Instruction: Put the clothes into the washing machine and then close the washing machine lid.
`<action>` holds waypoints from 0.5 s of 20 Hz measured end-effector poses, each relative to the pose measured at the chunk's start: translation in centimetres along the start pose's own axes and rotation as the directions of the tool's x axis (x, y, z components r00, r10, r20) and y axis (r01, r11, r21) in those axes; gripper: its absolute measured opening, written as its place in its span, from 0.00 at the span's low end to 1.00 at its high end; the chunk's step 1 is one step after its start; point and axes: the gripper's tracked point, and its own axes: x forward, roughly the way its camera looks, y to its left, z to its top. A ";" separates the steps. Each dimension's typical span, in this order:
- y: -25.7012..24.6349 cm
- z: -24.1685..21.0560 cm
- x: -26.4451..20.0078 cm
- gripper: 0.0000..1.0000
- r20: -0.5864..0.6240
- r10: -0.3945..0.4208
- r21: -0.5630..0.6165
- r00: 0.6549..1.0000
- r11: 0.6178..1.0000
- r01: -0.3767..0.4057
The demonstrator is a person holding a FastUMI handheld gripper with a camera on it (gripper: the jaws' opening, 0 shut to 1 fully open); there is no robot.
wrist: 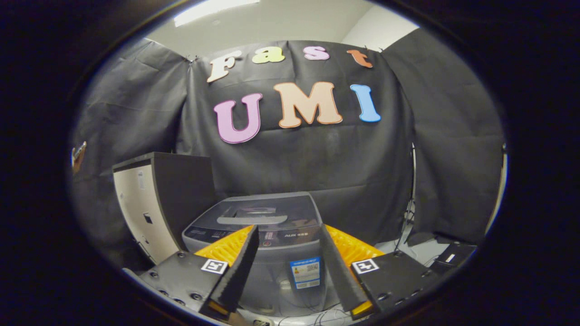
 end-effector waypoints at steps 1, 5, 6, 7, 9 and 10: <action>0.1 -0.5 -0.3 0.80 0.005 0.006 -0.013 1.000 1.000 -0.006; 1.1 -1.6 -1.2 0.93 0.028 0.073 -0.081 0.997 0.994 -0.071; 1.3 -2.2 -1.4 0.97 0.012 0.089 -0.081 0.996 0.993 -0.087; 1.4 -2.8 -1.5 0.97 -0.004 0.094 -0.080 0.996 0.992 -0.094; 0.9 -3.5 -1.8 0.98 -0.022 0.086 -0.076 0.996 0.993 -0.087; 0.9 -3.3 -1.9 0.98 -0.017 0.085 -0.067 0.996 0.994 -0.086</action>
